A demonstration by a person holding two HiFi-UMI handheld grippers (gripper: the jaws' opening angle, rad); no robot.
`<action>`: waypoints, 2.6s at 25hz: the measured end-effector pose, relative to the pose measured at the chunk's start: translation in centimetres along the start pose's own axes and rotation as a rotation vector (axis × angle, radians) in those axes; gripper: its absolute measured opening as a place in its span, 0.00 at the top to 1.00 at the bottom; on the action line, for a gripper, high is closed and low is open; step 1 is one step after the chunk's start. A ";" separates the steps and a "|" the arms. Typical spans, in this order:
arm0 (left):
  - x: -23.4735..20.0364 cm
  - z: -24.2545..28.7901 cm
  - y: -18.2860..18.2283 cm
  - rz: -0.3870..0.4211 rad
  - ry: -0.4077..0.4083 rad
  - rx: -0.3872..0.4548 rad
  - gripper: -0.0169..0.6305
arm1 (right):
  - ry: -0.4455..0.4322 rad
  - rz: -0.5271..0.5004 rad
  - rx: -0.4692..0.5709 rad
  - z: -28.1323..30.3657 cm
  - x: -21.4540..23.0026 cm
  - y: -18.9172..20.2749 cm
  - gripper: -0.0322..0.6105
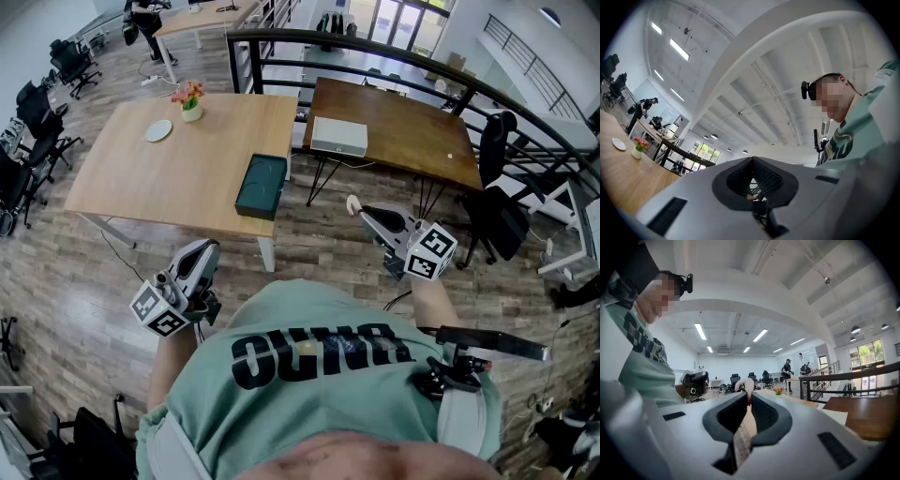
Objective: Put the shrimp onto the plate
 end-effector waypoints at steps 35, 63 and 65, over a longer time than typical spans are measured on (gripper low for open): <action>-2.0 -3.7 -1.4 0.014 -0.041 0.044 0.98 | -0.036 -0.056 -0.035 4.7 -1.2 -2.6 0.89; -9.3 -29.2 -7.8 0.027 -0.280 0.119 0.98 | -0.267 -0.103 -0.063 28.5 -16.5 -6.6 0.89; -10.0 -29.9 -7.7 0.014 -0.301 0.125 0.98 | -0.286 -0.099 -0.074 29.9 -16.6 -6.6 0.89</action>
Point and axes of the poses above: the fingertips, and each gripper's own axes: z forward along the fingers, x to its right, y out of its underside, the point moved 1 cm from there along -z, backward along the fingers, and after that the axes turned 10 degrees about -x, right-handed, at the moved point
